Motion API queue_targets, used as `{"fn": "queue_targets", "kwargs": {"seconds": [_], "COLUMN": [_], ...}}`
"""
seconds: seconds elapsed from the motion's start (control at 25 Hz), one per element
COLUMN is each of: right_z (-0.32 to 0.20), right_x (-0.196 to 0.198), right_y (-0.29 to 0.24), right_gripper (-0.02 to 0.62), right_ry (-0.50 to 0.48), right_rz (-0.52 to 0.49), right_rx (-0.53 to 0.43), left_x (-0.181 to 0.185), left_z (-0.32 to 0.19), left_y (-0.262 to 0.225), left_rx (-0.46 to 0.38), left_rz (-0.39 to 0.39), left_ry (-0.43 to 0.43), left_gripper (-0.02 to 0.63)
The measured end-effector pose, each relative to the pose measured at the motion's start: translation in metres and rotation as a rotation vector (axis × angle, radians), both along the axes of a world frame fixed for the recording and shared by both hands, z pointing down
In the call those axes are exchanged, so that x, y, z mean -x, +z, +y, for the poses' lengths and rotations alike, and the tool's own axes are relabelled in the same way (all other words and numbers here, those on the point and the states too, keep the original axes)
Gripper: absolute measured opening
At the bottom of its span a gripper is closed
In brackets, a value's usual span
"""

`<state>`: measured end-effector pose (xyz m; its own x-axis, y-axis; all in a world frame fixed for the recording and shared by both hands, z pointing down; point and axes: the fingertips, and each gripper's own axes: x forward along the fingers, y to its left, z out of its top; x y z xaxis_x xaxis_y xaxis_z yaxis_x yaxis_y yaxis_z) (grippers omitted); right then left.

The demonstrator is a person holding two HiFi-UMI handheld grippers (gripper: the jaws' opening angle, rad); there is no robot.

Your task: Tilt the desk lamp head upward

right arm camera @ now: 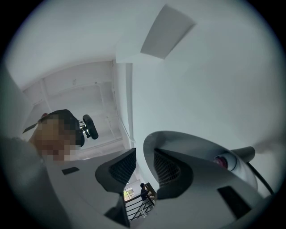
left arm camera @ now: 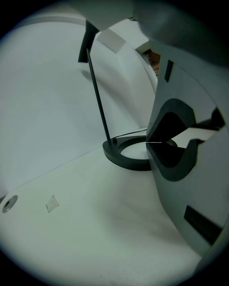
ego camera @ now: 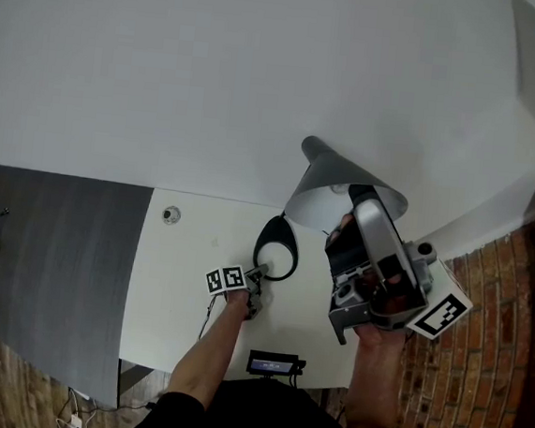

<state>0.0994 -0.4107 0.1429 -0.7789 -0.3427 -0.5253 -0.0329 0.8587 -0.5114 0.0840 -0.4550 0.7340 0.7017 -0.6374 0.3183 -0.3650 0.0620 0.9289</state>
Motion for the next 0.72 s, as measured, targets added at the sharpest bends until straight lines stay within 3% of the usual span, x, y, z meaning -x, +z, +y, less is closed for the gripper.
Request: {"fn": "queue_targets", "kwargs": {"seconds": [0.72], "right_z": [0.0029], "right_x": [0.0017], "right_y": [-0.0008], "right_gripper": [0.129], "right_ry": [-0.009], "right_rz": [0.011], "right_rx": [-0.013], "left_x": [-0.0064], "left_z": [0.0013], "left_y": [0.0020], "left_rx": [0.008], "left_rz": [-0.092], "left_ry": [0.073], "left_gripper": [0.014]}}
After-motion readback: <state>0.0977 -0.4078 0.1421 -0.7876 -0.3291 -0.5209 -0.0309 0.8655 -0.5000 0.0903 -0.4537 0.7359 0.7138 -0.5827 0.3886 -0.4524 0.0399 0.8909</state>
